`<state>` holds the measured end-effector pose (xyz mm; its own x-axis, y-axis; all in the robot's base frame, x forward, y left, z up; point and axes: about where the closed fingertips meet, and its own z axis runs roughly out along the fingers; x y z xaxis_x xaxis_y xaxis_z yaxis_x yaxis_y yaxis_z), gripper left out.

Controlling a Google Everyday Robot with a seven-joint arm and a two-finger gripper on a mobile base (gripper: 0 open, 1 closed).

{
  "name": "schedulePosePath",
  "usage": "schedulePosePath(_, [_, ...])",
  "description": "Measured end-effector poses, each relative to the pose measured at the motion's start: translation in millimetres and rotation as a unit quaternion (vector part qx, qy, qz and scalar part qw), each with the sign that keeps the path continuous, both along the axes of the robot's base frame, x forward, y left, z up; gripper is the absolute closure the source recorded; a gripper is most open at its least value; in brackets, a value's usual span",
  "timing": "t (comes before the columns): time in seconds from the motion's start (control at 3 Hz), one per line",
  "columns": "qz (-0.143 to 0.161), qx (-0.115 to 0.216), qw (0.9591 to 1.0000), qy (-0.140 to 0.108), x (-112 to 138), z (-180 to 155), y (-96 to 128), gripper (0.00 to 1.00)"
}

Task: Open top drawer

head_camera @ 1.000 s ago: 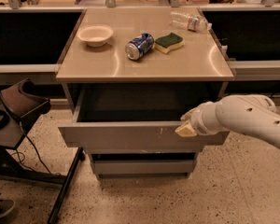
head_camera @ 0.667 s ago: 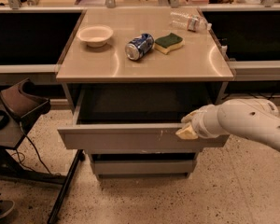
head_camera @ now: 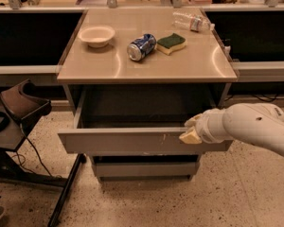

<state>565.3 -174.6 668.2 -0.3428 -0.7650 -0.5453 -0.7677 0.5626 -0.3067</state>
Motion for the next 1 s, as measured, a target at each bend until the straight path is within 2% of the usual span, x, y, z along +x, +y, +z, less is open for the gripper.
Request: schedulePosePath(1.0, [0.003,0.000,1.0000,-0.001,-9.9,3.0,0.5,1.00])
